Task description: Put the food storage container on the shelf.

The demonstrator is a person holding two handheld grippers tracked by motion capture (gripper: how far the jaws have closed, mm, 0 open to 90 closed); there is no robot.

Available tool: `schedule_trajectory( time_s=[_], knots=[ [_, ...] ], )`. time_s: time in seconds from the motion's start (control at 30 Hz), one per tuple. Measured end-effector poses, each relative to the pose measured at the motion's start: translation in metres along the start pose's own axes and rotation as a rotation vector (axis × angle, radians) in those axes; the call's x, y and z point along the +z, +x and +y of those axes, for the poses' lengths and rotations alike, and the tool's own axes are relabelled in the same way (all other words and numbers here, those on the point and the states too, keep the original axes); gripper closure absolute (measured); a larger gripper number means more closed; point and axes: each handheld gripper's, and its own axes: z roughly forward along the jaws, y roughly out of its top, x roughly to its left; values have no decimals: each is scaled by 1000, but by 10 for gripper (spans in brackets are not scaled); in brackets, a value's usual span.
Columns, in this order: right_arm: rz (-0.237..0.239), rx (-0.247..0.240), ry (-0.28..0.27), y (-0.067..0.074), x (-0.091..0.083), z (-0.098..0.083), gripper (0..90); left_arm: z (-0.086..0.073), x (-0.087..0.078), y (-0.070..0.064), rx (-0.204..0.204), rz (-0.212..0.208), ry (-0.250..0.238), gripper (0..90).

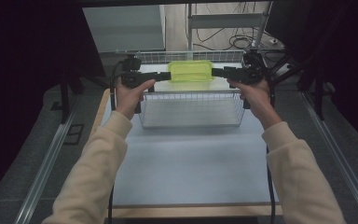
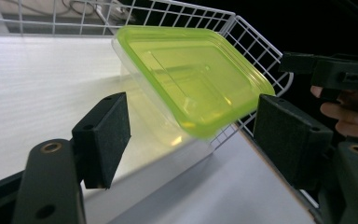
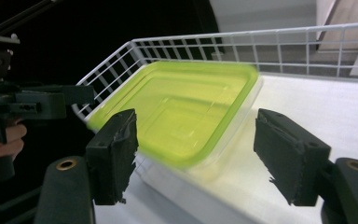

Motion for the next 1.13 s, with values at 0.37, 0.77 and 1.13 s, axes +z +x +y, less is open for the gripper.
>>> schedule_trajectory(
  time_s=[0.37,0.77,1.13],
  knots=[
    [68,-109,-22,18,-41,-60,268,-68,-38,-24,80,-36,-9,246],
    [136,-168,-5,19,-71,-153,254,-173,-41,-20,99,-34,58,245],
    [119,-194,-7,11,-72,-180,217,-189,-38,-15,84,-53,65,246]
  ],
)
